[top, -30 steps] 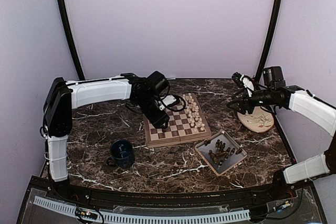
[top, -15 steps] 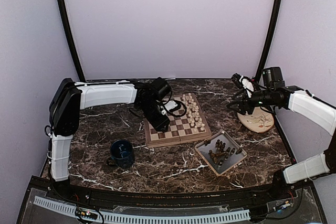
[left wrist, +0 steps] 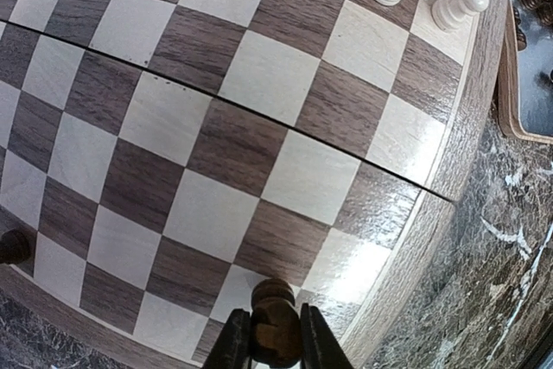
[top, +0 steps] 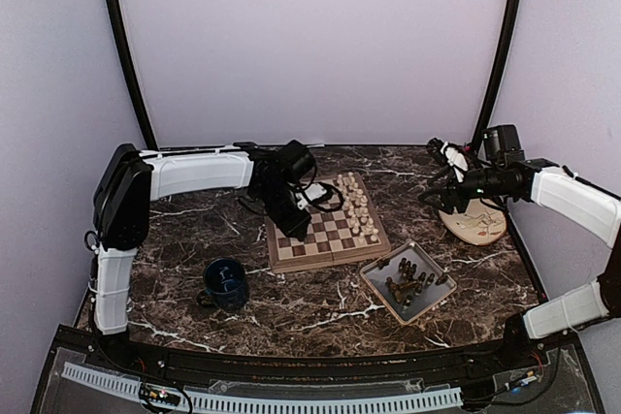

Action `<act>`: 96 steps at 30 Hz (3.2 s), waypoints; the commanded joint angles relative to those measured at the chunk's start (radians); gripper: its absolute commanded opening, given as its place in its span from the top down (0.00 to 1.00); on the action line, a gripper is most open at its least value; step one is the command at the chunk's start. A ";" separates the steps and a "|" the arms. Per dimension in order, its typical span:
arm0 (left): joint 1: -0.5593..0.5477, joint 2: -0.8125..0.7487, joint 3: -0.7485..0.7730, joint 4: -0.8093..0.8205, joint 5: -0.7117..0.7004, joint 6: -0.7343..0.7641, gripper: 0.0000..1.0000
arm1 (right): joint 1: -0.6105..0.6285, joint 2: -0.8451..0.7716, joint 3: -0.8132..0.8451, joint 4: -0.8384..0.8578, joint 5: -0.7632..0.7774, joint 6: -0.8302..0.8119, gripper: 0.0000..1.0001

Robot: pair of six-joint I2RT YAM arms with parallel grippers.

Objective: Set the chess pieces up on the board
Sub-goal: Pick up the knight from the chessboard, then place the knight at b8, then pick up the pawn from the chess pile.

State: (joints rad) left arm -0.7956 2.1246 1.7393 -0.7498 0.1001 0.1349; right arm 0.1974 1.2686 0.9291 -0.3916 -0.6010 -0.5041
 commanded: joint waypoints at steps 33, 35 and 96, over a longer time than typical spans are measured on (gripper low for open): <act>0.079 -0.109 -0.146 -0.022 0.086 -0.031 0.83 | -0.003 0.046 -0.006 -0.004 0.021 -0.025 0.44; 0.079 -0.109 -0.147 -0.023 0.082 -0.031 0.79 | -0.002 0.046 -0.005 -0.004 0.021 -0.025 0.44; 0.075 -0.583 -0.526 0.659 -0.111 -0.122 0.16 | 0.252 0.163 -0.089 -0.426 0.443 -0.182 0.59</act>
State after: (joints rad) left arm -0.7162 1.5555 1.1896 -0.0628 -0.0193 0.0143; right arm 0.4450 1.4033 0.8543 -0.8413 -0.1295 -0.6987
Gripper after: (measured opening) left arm 0.835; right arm 0.408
